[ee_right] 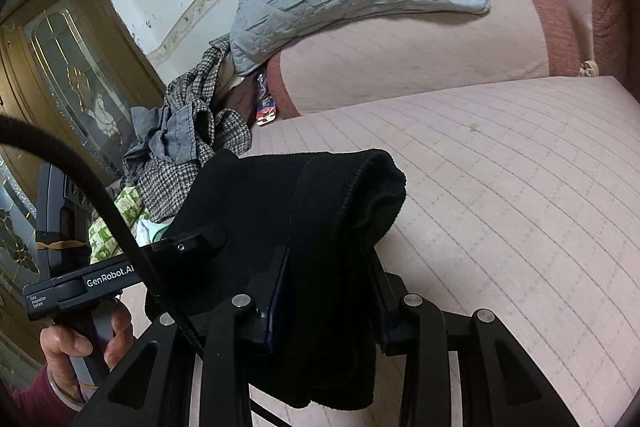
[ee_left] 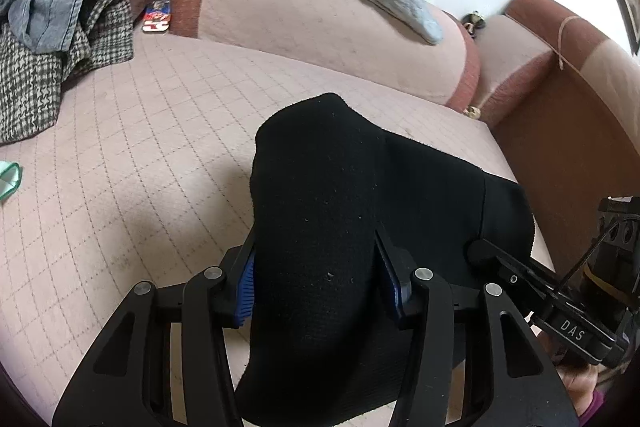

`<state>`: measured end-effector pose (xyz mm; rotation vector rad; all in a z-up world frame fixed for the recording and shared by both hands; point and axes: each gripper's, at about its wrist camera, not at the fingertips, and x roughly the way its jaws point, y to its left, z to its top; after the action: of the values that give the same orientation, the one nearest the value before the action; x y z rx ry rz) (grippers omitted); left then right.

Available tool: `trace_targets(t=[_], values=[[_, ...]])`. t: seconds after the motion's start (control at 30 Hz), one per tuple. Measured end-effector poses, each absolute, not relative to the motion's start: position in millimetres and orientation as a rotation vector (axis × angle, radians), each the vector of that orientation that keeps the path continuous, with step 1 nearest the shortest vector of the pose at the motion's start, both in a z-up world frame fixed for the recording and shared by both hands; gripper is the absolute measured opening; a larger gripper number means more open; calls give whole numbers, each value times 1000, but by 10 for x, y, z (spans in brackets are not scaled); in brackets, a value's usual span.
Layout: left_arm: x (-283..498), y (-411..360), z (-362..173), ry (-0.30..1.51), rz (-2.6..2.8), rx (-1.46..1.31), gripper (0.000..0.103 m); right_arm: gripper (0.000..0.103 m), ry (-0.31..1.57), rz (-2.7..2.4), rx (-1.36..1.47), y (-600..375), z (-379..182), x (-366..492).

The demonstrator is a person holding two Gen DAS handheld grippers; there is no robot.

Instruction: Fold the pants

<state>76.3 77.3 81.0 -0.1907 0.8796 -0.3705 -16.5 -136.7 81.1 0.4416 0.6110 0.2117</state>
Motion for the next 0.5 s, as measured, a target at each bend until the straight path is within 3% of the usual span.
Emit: trace_targets(t=[0.5], values=[[1199, 864, 318, 978, -296, -204, 49, 34, 739, 171, 451, -1320, 356, 450]])
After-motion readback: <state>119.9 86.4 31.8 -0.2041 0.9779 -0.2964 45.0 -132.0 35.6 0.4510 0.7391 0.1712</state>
